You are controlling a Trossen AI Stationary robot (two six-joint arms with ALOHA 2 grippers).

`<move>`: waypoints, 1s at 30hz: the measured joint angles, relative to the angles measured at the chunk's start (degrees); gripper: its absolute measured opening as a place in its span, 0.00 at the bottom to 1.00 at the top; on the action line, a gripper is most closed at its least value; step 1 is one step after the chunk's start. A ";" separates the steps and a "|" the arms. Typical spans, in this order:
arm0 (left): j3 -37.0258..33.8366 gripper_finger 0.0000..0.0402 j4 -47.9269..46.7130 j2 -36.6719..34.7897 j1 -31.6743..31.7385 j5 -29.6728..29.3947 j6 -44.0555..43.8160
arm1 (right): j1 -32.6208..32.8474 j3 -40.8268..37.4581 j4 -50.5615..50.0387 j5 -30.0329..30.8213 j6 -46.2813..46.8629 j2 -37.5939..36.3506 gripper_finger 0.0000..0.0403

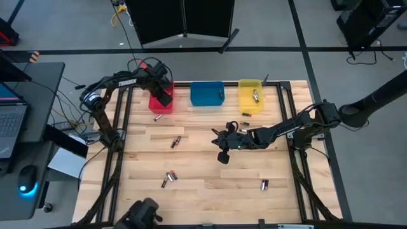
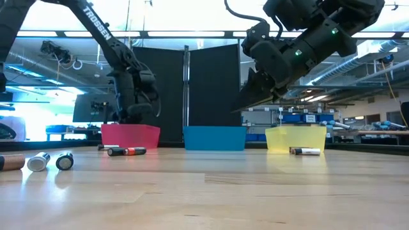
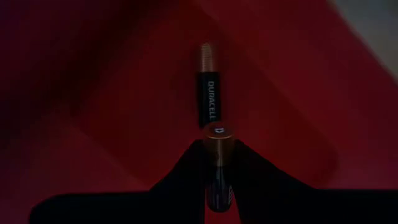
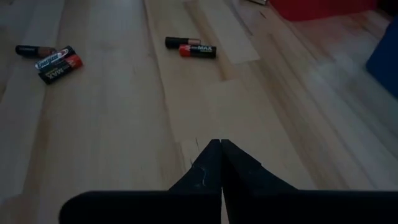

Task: Sort batteries
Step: Put the brown battery into the red bin, then put the silver battery into the yellow bin

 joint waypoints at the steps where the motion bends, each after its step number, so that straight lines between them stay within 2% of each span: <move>1: -0.01 0.13 0.16 0.41 0.00 -0.27 0.00 | 0.00 0.00 -0.01 0.00 0.01 0.00 0.02; 17: 0.01 0.14 1.76 3.40 0.00 -1.93 -1.53 | 0.00 0.01 0.02 0.00 -0.44 0.00 0.02; 24: 1.22 0.38 1.95 3.55 -0.24 -1.95 -1.54 | 0.00 0.02 -0.14 0.00 -0.53 0.02 0.02; 30: 5.20 0.45 0.58 1.27 -0.50 -3.08 -1.57 | -0.02 0.02 -0.18 0.00 -0.58 0.02 0.02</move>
